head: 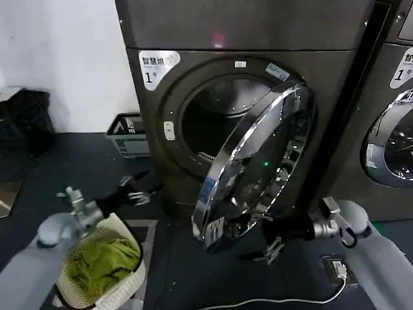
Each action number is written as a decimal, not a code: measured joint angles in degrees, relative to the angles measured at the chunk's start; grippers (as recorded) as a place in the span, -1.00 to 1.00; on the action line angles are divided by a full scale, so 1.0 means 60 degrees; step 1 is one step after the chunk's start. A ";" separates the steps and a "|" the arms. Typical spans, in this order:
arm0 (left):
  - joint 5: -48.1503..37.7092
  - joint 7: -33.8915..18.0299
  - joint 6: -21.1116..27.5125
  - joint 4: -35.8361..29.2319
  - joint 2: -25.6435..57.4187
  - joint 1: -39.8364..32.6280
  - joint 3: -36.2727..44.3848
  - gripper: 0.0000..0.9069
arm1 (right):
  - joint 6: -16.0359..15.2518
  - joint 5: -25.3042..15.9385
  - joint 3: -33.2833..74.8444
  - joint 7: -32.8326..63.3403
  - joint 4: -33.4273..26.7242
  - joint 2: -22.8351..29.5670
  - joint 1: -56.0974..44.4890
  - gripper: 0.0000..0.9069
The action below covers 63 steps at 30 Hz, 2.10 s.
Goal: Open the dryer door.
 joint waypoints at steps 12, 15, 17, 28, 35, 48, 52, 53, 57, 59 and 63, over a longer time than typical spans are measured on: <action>-0.0121 0.1126 -0.0032 0.0456 -0.0649 -0.1730 0.2300 1.00 | 0.0172 -0.0049 0.2986 0.0011 -0.0560 0.0560 -0.1453 1.00; -0.0091 0.1281 -0.0059 0.0488 -0.0780 -0.1997 0.2764 1.00 | 0.0367 -0.0023 0.3939 0.0067 -0.0726 0.0702 -0.1872 1.00; -0.0083 0.1339 -0.0070 0.0520 -0.0894 -0.2156 0.3030 1.00 | 0.0412 0.0003 0.4575 0.0123 -0.0816 0.0810 -0.2167 1.00; 0.0083 0.1397 -0.0368 0.0469 -0.1531 -0.2688 0.4235 1.00 | 0.0367 -0.0243 0.7809 0.1751 -0.0962 0.1608 -0.3405 1.00; 0.0079 0.1176 -0.0450 0.0058 -0.1863 -0.2702 0.4909 1.00 | 0.0415 -0.0624 0.9978 0.4031 -0.0341 0.2111 -0.3980 1.00; -0.0346 0.0048 -0.0496 -0.0863 -0.2572 -0.2984 0.6043 1.00 | -0.1024 -0.0901 1.3442 0.9545 0.1431 0.2421 -0.5473 1.00; -0.0470 -0.0455 -0.0474 -0.0807 -0.2852 -0.3227 0.6389 1.00 | -0.1056 -0.1373 1.4185 1.0964 0.1729 0.2506 -0.5801 1.00; -0.0495 -0.0599 -0.0460 -0.0766 -0.2943 -0.3295 0.6463 1.00 | -0.1057 -0.1459 1.4330 1.1165 0.1778 0.2526 -0.5868 1.00; -0.0549 -0.1220 -0.0409 -0.0578 -0.3347 -0.3584 0.6806 1.00 | -0.1143 -0.1804 1.4993 1.1906 0.2012 0.2555 -0.6199 1.00; -0.0586 -0.1402 -0.0425 -0.0420 -0.3614 -0.3786 0.7036 1.00 | -0.1285 -0.1859 1.5293 1.2169 0.2097 0.2555 -0.6341 1.00; -0.0778 -0.1624 -0.0453 -0.0107 -0.4147 -0.4153 0.7514 1.00 | -0.1518 -0.1963 1.5914 1.2439 0.2239 0.2530 -0.6587 1.00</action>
